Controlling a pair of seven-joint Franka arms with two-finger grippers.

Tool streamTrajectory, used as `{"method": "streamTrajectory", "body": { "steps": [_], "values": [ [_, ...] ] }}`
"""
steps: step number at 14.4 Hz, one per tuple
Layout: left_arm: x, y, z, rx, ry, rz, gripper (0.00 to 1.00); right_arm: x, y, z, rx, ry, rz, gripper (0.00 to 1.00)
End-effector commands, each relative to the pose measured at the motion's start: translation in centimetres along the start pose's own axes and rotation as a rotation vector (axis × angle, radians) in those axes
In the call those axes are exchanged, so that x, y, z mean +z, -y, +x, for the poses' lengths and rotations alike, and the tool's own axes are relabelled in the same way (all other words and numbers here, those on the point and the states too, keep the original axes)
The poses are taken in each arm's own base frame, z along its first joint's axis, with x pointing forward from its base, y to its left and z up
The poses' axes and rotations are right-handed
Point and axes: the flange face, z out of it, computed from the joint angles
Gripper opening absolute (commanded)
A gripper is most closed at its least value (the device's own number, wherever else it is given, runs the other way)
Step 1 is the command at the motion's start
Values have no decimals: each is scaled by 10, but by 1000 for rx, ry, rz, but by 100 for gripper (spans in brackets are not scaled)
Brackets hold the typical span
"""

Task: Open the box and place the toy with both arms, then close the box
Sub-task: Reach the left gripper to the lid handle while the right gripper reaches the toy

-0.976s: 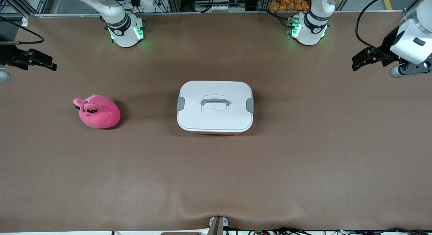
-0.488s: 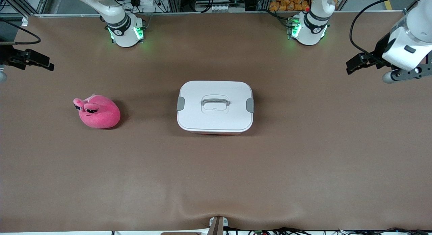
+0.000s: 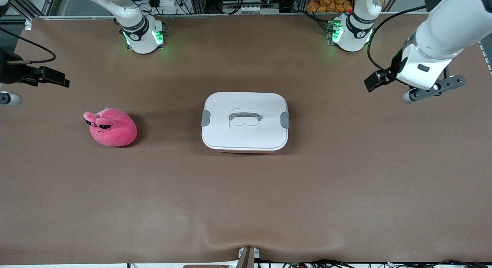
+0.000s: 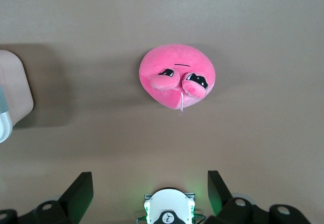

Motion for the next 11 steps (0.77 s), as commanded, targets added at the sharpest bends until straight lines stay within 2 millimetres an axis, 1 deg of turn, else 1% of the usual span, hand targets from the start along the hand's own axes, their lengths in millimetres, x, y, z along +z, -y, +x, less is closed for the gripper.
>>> {"method": "streamTrajectory", "body": {
  "steps": [1, 3, 4, 6, 7, 9, 11],
  "values": [
    [-1, -25, -6, -58, -22, -18, 100, 2, 2, 23, 0, -11, -20, 100],
    [6, -47, -13, -97, -26, -24, 100, 8, 5, 33, -3, -4, -23, 100],
    [10, -53, -12, -128, -24, -27, 100, 12, 12, 36, -15, 3, -29, 100],
    [15, -68, -19, -151, -30, -35, 100, 24, 31, 44, -44, 22, -50, 100],
    [17, -77, -22, -172, -36, -43, 100, 34, 44, 49, -66, 38, -83, 100],
    [26, -98, -30, -222, -35, -48, 100, 55, 79, 61, -117, 58, -168, 100],
    [36, -122, -40, -286, -34, -65, 100, 98, 133, 83, -202, 66, -267, 100]
  ]
}}
